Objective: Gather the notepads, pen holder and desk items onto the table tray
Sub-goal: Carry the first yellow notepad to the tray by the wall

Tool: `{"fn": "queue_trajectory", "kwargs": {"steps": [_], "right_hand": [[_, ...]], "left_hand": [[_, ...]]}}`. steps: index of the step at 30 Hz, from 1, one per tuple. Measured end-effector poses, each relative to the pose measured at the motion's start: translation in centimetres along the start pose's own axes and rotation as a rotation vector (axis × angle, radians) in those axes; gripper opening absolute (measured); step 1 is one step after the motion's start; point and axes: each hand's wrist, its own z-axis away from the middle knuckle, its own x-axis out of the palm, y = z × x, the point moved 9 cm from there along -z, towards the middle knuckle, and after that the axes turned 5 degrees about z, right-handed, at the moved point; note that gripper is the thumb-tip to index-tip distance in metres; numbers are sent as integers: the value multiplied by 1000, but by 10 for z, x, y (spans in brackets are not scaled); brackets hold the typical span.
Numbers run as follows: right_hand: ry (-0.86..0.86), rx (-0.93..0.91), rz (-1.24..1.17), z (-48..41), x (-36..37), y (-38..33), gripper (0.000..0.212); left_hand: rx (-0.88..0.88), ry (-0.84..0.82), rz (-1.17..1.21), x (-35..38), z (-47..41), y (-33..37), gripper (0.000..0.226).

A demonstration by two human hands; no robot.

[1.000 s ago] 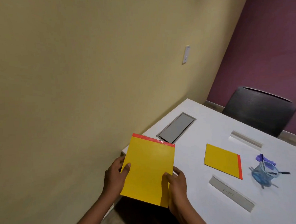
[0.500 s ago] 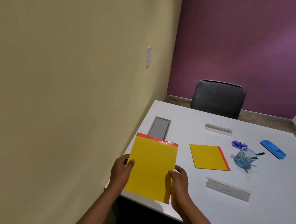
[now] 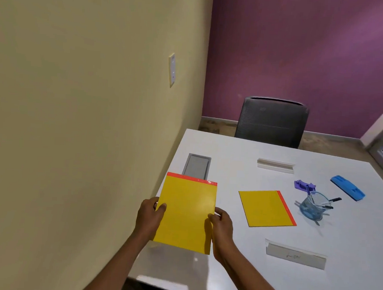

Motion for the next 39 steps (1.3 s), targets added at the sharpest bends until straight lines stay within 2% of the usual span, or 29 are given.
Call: {"fn": "queue_trajectory", "kwargs": {"steps": [2, 4, 6, 9, 11, 12, 15, 17, 19, 23, 26, 29, 32, 39], "right_hand": [[-13, -5, -2, -16, 6, -1, 27], [-31, -15, -4, -30, 14, -2, 26], [-54, -13, 1, -45, 23, -1, 29], [-86, -10, 28, -59, 39, 3, 31], [-110, -5, 39, -68, 50, 9, 30], [-120, -2, 52, -73, 55, 12, 32], [-120, 7, 115, -91, 69, 18, 37], [-104, 15, 121, -103, 75, 22, 39], [-91, 37, 131, -113, 80, 27, 37], [-82, 44, 224, -127, 92, 42, 27], [-89, 43, 287, -133, 102, 53, 17], [-87, 53, 348, -138, 109, 65, 13], [-86, 60, 396, -143, 115, 74, 22], [-157, 35, 603, -142, 127, 91, 43]], "left_hand": [[-15, -16, -4, 4, -16, -3, 28], [-14, -12, -18, 6, -32, -6, 31], [-34, -10, -10, 8, -47, -11, 27], [-74, -16, 6, 10, -65, -22, 5], [-84, -19, 13, 12, -76, -30, 24], [-103, -13, 20, 13, -82, -33, 24], [-122, -27, 47, 20, -104, -46, 23], [-114, -56, 49, 26, -119, -54, 11], [-114, -66, 26, 31, -132, -64, 26], [-143, -86, -45, 39, -149, -83, 14], [-220, -117, -114, 48, -159, -109, 24], [-266, -125, -120, 56, -164, -125, 46], [-261, -133, -146, 61, -165, -131, 60], [-344, -165, -179, 66, -155, -164, 77]]}}
